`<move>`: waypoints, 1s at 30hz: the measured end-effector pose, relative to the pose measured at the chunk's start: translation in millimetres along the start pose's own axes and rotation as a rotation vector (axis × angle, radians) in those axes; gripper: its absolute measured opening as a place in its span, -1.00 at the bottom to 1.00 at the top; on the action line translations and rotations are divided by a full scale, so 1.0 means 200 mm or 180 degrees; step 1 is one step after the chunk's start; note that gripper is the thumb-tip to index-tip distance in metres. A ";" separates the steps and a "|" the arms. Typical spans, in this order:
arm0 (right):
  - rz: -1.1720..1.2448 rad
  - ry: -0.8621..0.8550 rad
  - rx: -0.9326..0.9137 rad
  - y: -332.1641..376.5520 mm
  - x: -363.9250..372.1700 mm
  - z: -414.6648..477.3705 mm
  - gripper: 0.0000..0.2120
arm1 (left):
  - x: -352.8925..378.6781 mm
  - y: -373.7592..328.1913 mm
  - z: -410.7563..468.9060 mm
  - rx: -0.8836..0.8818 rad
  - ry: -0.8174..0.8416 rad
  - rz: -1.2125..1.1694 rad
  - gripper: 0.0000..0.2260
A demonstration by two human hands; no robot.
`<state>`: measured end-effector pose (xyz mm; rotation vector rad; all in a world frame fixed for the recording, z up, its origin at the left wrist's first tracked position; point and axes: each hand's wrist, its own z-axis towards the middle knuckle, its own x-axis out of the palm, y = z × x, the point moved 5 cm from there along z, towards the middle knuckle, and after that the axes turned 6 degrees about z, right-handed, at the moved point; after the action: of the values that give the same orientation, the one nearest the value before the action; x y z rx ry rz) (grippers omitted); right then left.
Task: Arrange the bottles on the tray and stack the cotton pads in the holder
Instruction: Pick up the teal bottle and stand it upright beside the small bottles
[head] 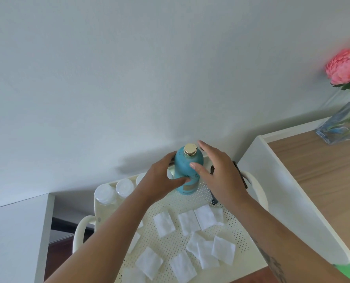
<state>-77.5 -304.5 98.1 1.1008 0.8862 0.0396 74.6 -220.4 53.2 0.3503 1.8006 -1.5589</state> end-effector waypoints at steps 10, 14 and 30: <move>-0.1708 -0.0403 0.0180 -0.29 0.04 -0.29 -0.44 | 0.04 0.02 -0.01 -0.0103 -0.0146 -0.0079 -0.35; -0.1973 -0.0282 0.0055 -0.32 0.07 -0.26 -0.47 | 0.03 0.03 -0.01 -0.0147 -0.0164 -0.0068 -0.36; -0.2151 -0.0201 -0.0194 -0.35 0.11 -0.13 -0.53 | 0.05 0.00 -0.03 -0.0240 -0.0265 0.0017 -0.35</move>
<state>-106.1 -310.1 25.9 0.6983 1.1520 -0.5208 65.8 -217.9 47.7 0.2506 1.7870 -1.4759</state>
